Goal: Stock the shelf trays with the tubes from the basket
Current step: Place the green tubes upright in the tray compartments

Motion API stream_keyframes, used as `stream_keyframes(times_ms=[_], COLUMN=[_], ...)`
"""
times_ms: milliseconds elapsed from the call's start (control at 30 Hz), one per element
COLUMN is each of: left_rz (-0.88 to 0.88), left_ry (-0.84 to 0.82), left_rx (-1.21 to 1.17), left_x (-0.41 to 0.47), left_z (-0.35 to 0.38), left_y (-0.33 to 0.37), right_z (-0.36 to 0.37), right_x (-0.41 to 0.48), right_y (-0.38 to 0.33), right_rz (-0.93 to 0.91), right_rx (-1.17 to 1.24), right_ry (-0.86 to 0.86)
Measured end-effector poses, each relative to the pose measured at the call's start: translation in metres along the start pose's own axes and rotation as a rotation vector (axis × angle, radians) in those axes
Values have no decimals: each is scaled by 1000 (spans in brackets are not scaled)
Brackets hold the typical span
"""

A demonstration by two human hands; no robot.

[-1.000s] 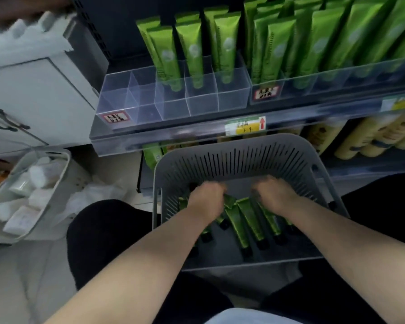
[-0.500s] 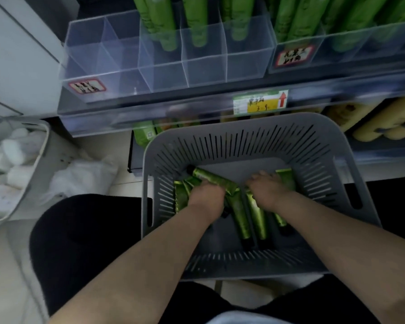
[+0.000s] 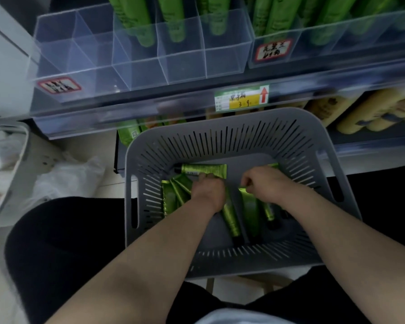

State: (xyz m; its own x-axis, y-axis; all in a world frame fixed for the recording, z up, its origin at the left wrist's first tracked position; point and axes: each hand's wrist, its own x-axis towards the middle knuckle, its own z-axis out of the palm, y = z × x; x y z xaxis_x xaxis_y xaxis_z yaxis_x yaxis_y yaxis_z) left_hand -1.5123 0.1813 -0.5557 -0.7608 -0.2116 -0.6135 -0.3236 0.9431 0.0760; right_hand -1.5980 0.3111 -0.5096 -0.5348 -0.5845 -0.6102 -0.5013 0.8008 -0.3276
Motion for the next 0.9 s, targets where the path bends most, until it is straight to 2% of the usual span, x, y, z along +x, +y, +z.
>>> stream_keyframes(times_ms=[133, 267, 367, 600, 900], left_rz=[-16, 34, 70, 106, 109], left_ry=[17, 59, 246, 591, 1063], left_rx=[-105, -417, -503, -492, -536], left_x=[2, -12, -32, -73, -134], left_z=[-6, -17, -29, -70, -175], left_y=[-1, -3, -8, -36, -73], right_z=[0, -8, -18, -49, -125], right_x=[-5, -13, -24, -57, -91], right_y=[0, -6, -13, -35, -93], right_rz=[-28, -39, -49, -175, -378], right_rx=[14, 49, 38, -36, -54], right_ry=[-12, 37, 152, 421, 778])
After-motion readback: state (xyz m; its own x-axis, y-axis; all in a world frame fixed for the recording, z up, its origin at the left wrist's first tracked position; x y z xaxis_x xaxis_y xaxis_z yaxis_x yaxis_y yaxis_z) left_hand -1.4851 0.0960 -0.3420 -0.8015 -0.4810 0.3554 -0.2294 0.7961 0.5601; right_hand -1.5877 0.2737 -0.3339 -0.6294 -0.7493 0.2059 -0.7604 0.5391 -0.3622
